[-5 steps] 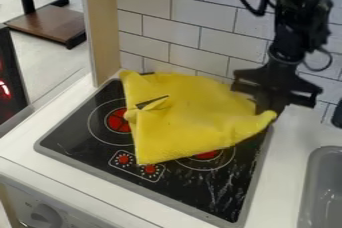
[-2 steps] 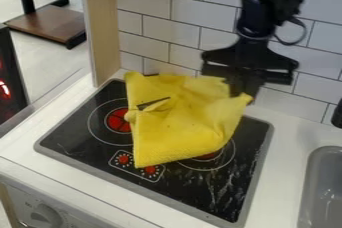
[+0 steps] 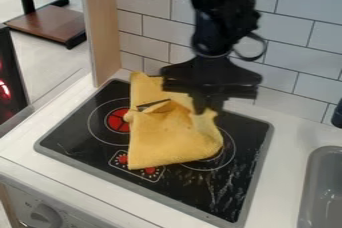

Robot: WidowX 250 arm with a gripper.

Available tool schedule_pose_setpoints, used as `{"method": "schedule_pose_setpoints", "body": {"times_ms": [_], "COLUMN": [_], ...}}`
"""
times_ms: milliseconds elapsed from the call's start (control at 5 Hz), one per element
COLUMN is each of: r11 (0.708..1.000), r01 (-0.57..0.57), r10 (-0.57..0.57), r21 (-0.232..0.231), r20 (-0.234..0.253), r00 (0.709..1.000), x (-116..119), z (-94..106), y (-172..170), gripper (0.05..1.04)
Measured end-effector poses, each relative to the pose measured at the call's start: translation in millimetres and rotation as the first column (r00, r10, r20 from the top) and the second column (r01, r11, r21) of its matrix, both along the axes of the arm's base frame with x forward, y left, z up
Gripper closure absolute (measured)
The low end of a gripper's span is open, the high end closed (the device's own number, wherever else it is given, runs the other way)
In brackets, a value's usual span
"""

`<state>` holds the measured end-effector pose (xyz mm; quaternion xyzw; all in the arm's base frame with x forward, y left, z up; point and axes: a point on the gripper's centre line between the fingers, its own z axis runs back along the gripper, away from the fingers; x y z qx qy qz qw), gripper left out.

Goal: Fold the cloth from top right to bottom left

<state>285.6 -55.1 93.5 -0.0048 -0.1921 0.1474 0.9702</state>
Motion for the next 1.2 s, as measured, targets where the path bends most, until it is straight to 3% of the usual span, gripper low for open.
{"method": "schedule_pose_setpoints", "body": {"times_ms": [200,600,800,1200], "r11": [0.997,0.991,0.990,0.987], "r01": [-0.072,-0.129,-0.115,-0.156], "r10": [0.072,0.129,0.117,0.158], "r21": [0.009,0.044,0.077,0.027], "r20": [-0.012,0.008,-0.029,-0.075], "r00": [0.997,0.992,0.993,0.985], "x": [-10.3,-16.5,-16.7,-21.1], "z": [-15.8,-43.1,-65.4,-64.9], "y": [22.5,61.6,65.6,65.7], "gripper": [1.033,1.033,1.009,0.656]}}
